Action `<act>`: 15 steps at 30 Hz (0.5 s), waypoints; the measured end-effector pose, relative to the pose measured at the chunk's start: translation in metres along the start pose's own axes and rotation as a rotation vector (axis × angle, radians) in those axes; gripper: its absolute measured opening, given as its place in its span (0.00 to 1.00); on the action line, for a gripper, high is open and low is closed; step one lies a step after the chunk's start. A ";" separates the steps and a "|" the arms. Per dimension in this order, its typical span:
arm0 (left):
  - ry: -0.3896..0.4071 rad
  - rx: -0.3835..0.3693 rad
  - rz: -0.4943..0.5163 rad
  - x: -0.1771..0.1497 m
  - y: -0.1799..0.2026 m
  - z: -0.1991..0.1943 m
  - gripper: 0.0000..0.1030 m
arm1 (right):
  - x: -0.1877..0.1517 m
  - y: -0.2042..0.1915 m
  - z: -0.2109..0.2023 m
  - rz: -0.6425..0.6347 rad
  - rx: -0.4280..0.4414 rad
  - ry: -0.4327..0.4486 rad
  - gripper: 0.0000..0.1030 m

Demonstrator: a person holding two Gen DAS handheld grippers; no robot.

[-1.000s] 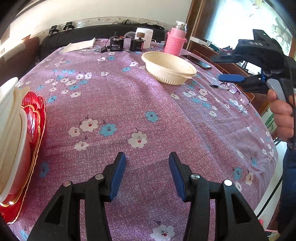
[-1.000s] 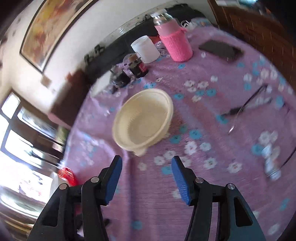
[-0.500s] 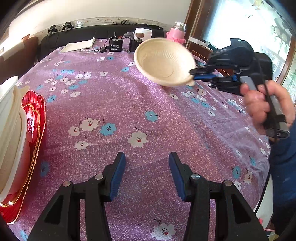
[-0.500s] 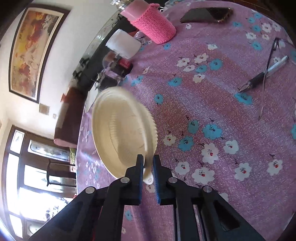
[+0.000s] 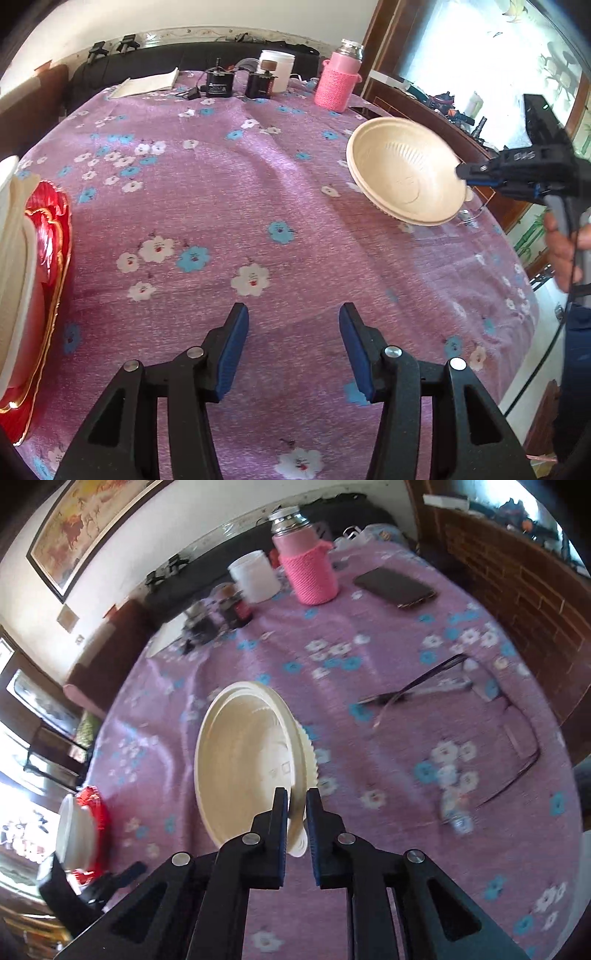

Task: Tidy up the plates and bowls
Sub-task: 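Lift the beige bowl with the right gripper toward the left gripper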

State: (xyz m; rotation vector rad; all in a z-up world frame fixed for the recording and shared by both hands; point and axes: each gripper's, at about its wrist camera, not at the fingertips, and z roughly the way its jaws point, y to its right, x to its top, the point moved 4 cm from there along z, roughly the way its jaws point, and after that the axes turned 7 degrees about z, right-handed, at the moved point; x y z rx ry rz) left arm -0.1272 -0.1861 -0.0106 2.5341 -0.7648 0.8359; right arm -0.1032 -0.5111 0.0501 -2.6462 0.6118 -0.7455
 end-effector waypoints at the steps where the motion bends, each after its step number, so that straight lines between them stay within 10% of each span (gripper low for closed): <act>1: -0.001 -0.007 0.002 0.002 0.002 -0.001 0.49 | 0.002 0.005 0.002 0.005 -0.012 0.008 0.13; 15: -0.026 -0.149 0.050 0.080 0.052 0.018 0.61 | 0.000 0.046 -0.008 0.071 -0.006 0.072 0.17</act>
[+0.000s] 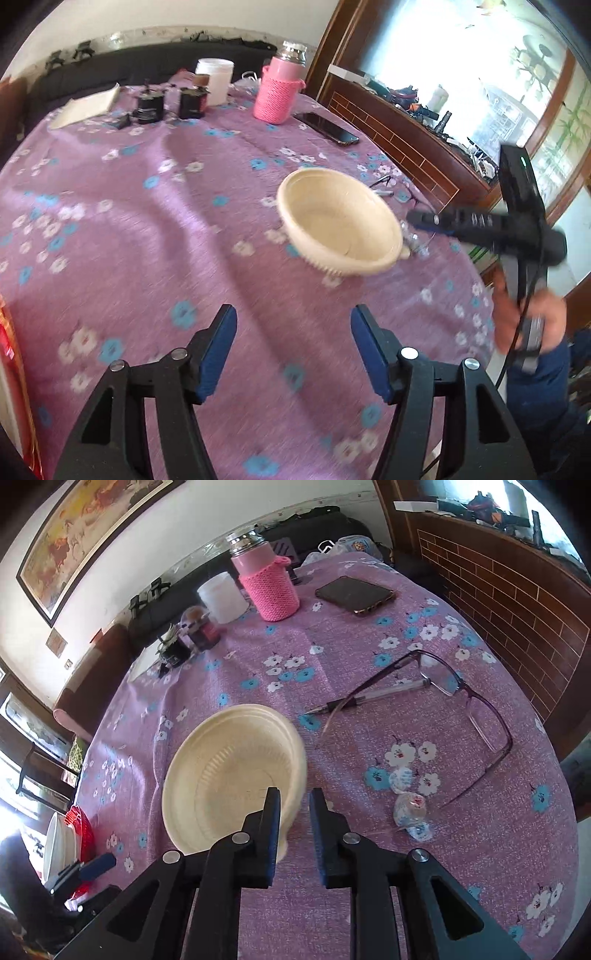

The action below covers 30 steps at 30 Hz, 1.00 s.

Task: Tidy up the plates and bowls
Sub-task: 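Lift the beige bowl with the right gripper toward the left gripper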

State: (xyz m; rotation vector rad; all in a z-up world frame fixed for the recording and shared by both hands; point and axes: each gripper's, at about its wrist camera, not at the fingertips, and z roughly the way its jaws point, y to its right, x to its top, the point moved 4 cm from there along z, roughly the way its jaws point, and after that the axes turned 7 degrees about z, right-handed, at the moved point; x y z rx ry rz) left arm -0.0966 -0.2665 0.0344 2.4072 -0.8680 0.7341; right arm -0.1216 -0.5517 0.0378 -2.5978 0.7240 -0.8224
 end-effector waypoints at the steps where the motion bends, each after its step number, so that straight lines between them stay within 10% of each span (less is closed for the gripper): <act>1: -0.012 -0.013 -0.013 0.008 0.000 0.007 0.61 | -0.001 0.002 0.000 0.005 0.003 -0.001 0.18; 11: -0.089 -0.042 -0.138 0.062 -0.022 0.065 0.39 | 0.001 0.013 0.005 0.026 0.035 -0.023 0.23; 30: -0.046 0.028 0.026 0.043 0.009 0.058 0.19 | -0.013 -0.006 0.005 0.029 0.102 0.000 0.23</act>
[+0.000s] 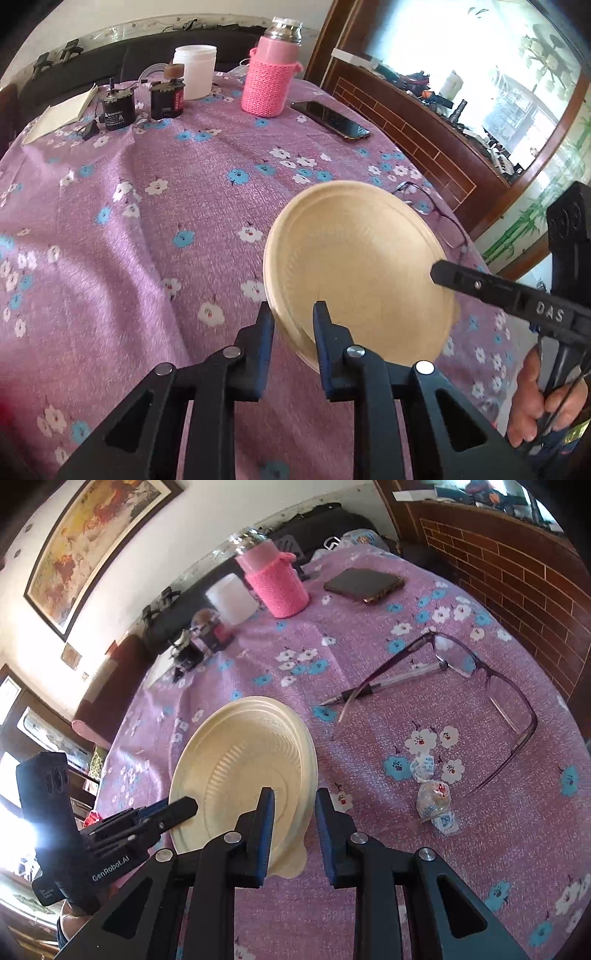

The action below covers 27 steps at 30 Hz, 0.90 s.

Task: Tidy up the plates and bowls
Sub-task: 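Lift the beige bowl with the right gripper toward the left gripper, then grasp the beige bowl rim with the left gripper while the right gripper holds it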

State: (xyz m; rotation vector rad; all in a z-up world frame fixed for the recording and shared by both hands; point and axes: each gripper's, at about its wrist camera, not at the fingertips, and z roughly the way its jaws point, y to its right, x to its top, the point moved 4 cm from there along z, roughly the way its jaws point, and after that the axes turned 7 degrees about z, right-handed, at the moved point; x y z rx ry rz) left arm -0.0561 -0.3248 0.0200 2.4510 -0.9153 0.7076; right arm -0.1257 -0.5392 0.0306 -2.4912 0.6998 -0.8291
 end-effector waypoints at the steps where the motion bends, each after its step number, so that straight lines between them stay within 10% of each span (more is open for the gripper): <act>1: 0.008 -0.012 0.008 -0.005 0.002 -0.008 0.20 | -0.002 -0.004 -0.005 -0.013 0.005 0.004 0.23; 12: -0.052 -0.059 0.026 -0.079 0.006 -0.050 0.27 | -0.035 -0.046 0.009 -0.166 -0.008 -0.060 0.25; 21: -0.026 -0.035 -0.034 -0.082 -0.013 -0.050 0.38 | -0.034 -0.055 -0.007 -0.220 -0.033 0.110 0.32; 27: 0.010 -0.014 -0.065 -0.071 -0.026 -0.055 0.44 | -0.046 -0.040 -0.025 -0.124 0.067 0.075 0.32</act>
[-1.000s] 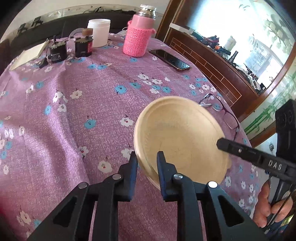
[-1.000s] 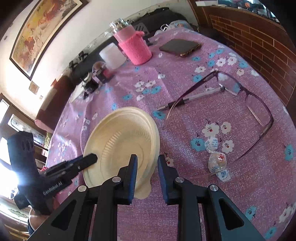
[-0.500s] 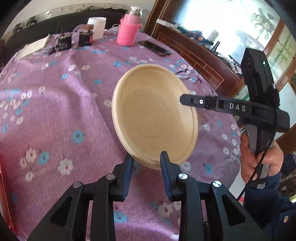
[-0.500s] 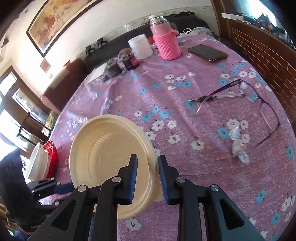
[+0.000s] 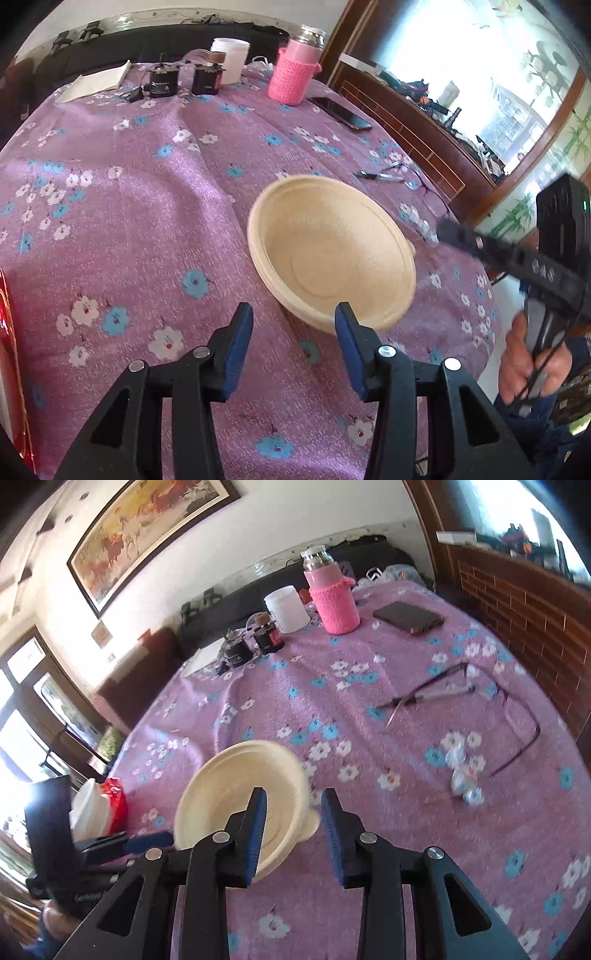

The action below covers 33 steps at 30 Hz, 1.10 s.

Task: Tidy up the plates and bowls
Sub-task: 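Grasp the beige bowl rim with the left gripper while the right gripper holds it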

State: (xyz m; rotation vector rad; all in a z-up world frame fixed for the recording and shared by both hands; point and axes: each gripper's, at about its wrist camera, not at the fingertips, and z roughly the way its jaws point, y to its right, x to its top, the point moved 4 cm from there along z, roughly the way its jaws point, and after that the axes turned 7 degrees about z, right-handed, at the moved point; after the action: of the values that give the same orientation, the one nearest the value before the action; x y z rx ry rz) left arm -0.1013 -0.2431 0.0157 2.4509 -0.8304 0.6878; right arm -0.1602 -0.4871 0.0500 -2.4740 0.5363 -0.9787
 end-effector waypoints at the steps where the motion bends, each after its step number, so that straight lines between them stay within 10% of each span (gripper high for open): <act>1: 0.006 0.005 -0.003 0.003 -0.002 0.000 0.44 | -0.004 0.003 0.000 0.031 0.018 -0.012 0.32; 12: 0.034 0.069 -0.004 0.023 -0.014 0.018 0.44 | -0.028 0.015 0.021 0.156 0.090 -0.092 0.32; 19: 0.017 0.117 0.059 0.023 -0.004 0.033 0.22 | -0.030 0.007 0.034 0.120 0.018 -0.090 0.24; 33: 0.034 0.190 0.106 0.016 0.006 0.036 0.22 | -0.035 -0.017 0.031 -0.046 -0.200 -0.033 0.22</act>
State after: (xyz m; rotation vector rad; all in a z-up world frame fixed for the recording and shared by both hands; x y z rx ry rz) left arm -0.0831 -0.2739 -0.0010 2.5684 -0.9255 0.8817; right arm -0.1585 -0.4476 0.0187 -2.6848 0.5948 -0.9414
